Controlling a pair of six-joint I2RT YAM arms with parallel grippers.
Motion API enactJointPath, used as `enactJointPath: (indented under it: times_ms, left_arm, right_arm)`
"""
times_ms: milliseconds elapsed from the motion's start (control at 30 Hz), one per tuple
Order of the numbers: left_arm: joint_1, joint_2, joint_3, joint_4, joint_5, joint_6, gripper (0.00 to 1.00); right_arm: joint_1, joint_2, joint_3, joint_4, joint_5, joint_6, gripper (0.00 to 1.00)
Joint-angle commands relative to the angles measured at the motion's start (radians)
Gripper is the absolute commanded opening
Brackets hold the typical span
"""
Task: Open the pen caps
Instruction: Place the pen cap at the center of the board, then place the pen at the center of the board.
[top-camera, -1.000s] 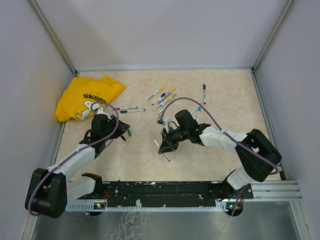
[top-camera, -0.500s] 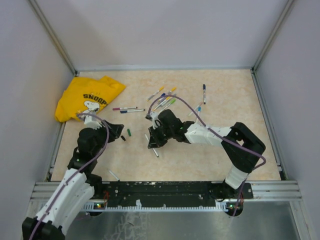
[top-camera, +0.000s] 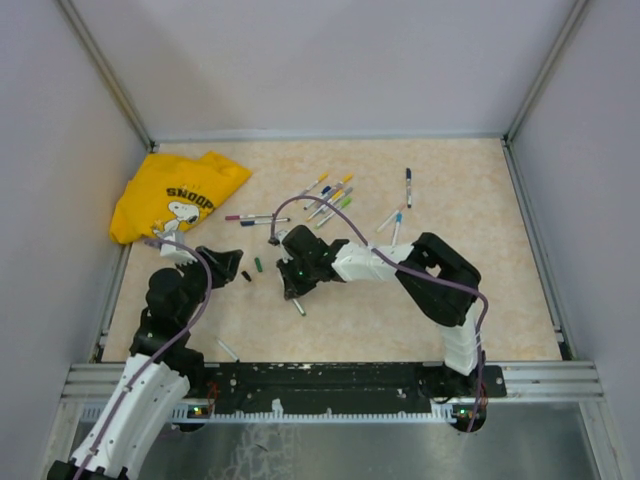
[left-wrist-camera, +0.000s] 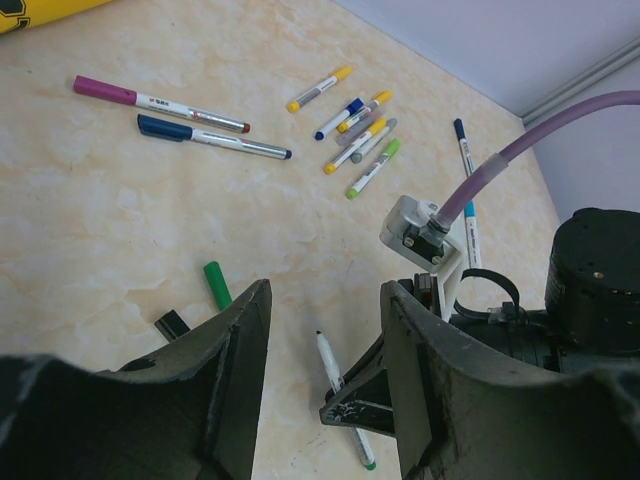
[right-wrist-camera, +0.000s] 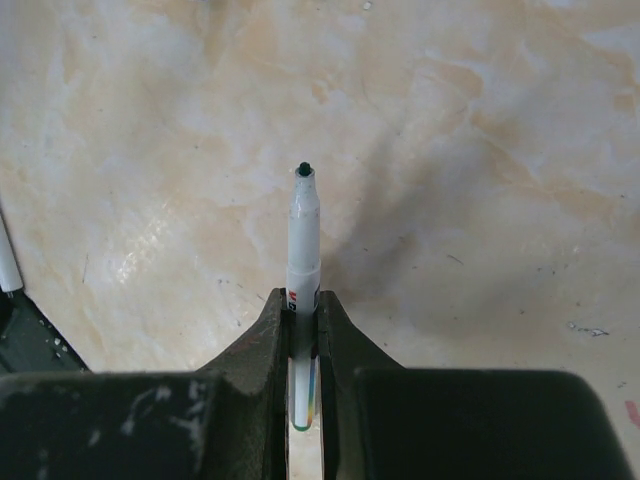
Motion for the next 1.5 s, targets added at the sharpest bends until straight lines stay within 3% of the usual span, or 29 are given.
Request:
enactJointPath:
  times_ms: [0,433,633,1000,1300,1467]
  left_arm:
    - [-0.007,0.005,-0.009,0.006,0.017,0.019,0.54]
    - [-0.007,0.004,-0.016,0.007,0.018,0.024,0.54]
    - [-0.007,0.001,-0.017,0.007,0.024,0.026,0.54]
    - [-0.007,-0.013,-0.014,-0.004,0.034,0.025,0.54]
    - [-0.007,-0.036,-0.012,-0.004,0.053,0.036,0.54]
    - [-0.007,-0.046,-0.029,0.033,0.088,0.034,0.61]
  right_arm:
    - [0.004,0.018,0.06,-0.046,0.068,0.007,0.0]
    - [0.004,0.096,0.124,-0.125,0.169,-0.02,0.13]
    - [0.004,0.089,0.133,-0.135,0.169,-0.037,0.34]
    - [0.0,0.037,0.176,-0.16,0.13,-0.112,0.37]
    - [-0.049,-0.105,0.16,-0.188,-0.024,-0.265,0.52]
    - [-0.13,-0.201,0.124,-0.225,-0.295,-0.423,0.54]
